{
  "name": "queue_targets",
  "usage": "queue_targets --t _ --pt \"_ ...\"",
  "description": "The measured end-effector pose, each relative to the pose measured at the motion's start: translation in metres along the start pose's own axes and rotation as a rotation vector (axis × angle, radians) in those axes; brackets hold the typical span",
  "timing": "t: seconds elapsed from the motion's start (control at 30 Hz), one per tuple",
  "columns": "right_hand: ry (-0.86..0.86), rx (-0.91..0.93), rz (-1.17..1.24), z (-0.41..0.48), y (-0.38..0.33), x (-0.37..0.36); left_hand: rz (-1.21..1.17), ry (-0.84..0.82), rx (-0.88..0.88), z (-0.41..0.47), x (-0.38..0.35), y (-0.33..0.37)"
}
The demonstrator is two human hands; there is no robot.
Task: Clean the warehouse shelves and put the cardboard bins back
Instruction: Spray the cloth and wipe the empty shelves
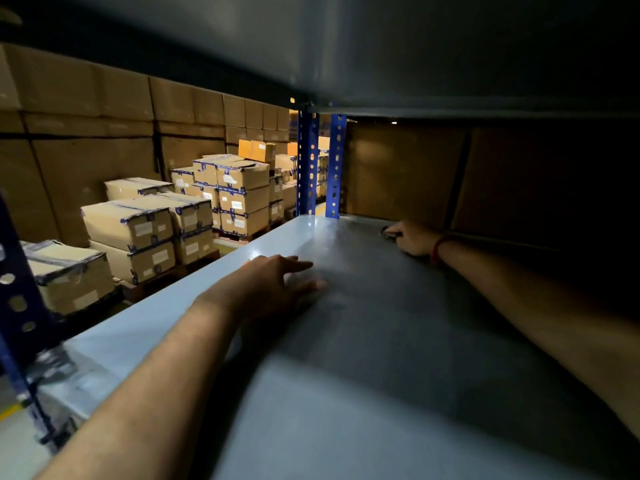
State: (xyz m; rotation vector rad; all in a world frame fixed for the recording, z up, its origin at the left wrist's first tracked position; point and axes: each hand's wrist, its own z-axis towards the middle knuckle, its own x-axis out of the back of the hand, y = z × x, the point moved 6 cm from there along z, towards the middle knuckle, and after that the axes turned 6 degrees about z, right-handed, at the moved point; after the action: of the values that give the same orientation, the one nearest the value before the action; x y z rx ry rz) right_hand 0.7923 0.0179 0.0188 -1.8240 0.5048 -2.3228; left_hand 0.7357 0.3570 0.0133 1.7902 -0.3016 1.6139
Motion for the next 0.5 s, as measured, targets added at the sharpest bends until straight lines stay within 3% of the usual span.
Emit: queue_targets --t 0.17,0.27,0.33,0.43,0.5 --pt "-0.108 0.38 0.131 -0.045 -0.125 -0.036 0.033 -0.003 0.0 0.004 -0.001 0.001" --pt "-0.218 0.536 0.131 -0.063 -0.137 -0.044 0.074 -0.036 -0.085 0.005 -0.008 0.007" --pt "-0.211 0.457 0.074 -0.05 -0.097 -0.03 0.084 -0.054 -0.106 0.004 -0.011 0.008" --pt "-0.018 0.059 -0.019 -0.027 0.0 0.006 0.085 -0.05 -0.146 -0.004 -0.013 0.014" --pt "0.055 -0.105 -0.045 -0.018 0.035 0.014 0.118 -0.017 -0.167 -0.008 -0.014 0.02"
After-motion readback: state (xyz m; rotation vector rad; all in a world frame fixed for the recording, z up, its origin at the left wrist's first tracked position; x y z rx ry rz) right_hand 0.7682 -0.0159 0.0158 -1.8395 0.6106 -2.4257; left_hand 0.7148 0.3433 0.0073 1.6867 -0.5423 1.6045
